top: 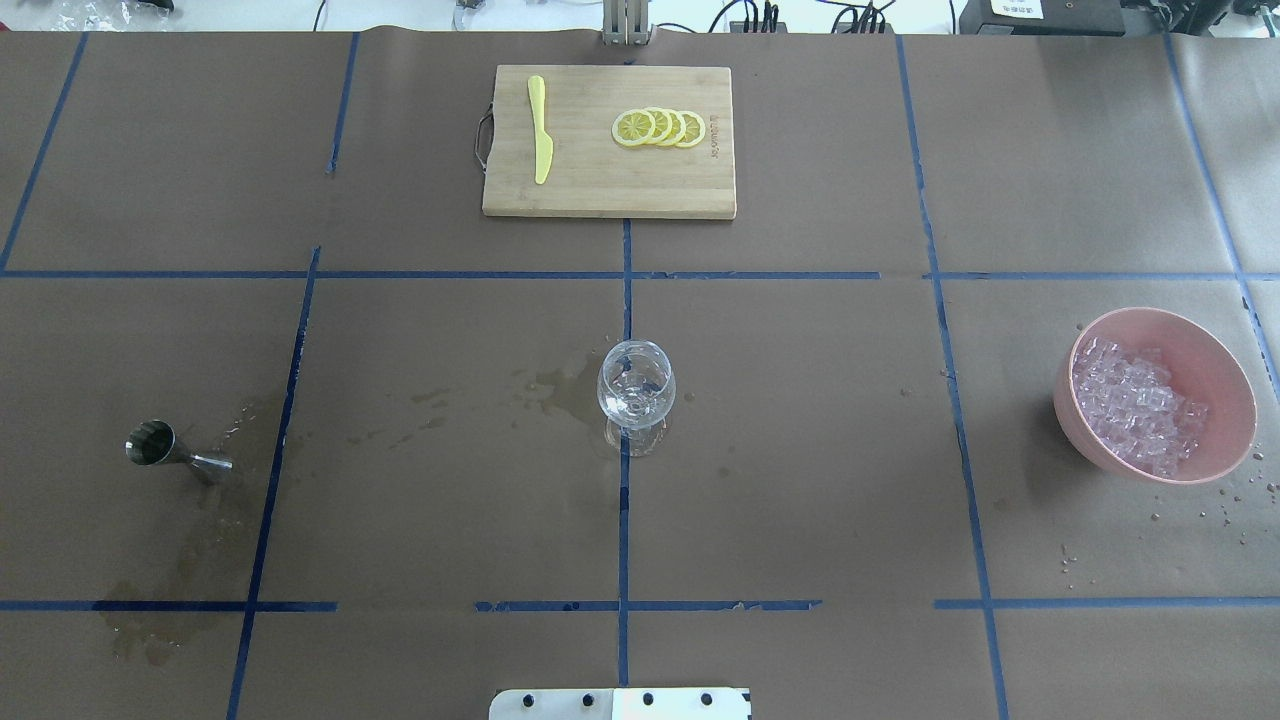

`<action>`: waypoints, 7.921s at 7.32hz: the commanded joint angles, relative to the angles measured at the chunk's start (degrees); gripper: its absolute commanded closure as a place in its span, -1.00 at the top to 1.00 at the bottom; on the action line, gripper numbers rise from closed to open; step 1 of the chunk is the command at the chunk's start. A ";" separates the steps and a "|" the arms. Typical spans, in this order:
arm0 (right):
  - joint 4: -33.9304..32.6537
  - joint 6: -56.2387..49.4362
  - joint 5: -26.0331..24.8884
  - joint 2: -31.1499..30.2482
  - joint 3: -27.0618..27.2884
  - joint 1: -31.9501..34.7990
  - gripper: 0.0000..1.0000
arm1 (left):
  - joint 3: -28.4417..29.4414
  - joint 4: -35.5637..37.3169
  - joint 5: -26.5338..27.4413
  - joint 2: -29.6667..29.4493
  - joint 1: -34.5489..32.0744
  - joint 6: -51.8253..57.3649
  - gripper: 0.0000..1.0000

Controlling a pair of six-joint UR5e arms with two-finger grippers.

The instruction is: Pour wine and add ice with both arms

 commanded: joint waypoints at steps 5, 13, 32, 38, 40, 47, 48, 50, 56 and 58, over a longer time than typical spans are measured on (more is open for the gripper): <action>0.47 1.14 0.09 -0.64 -2.55 0.32 1.00 | -3.69 2.42 -0.25 3.46 -3.58 0.26 1.00; 0.47 1.06 0.97 -0.55 -1.68 0.23 1.00 | -4.15 1.99 -0.86 2.50 0.93 -0.53 1.00; 30.09 6.69 12.48 -8.29 -0.88 -5.04 1.00 | -21.82 -52.20 43.39 33.18 61.25 -57.87 1.00; 30.62 6.78 12.75 -9.78 -0.80 -5.04 1.00 | -15.29 -61.56 66.51 28.78 76.77 -77.66 0.99; 30.62 6.78 12.75 -9.78 -0.71 -5.04 1.00 | -15.38 -61.56 77.14 28.69 79.93 -82.94 0.94; 30.71 6.25 12.84 -9.87 -0.71 -5.04 1.00 | -7.64 -61.21 99.66 22.19 84.34 -83.85 0.90; 30.71 6.16 12.84 -9.87 -0.71 -5.04 1.00 | -7.38 -61.38 103.42 21.75 84.34 -83.94 0.90; 30.71 6.16 12.84 -9.78 -0.62 -5.04 1.00 | -4.76 -61.56 105.91 19.92 84.34 -86.64 0.87; 30.79 5.98 12.75 -9.17 -0.18 -5.04 1.00 | -3.68 -62.09 106.01 18.23 83.72 -87.54 -0.94; 30.79 5.98 12.75 -8.99 -0.18 -5.04 1.00 | -3.69 -63.22 106.10 18.85 83.46 -87.63 -1.00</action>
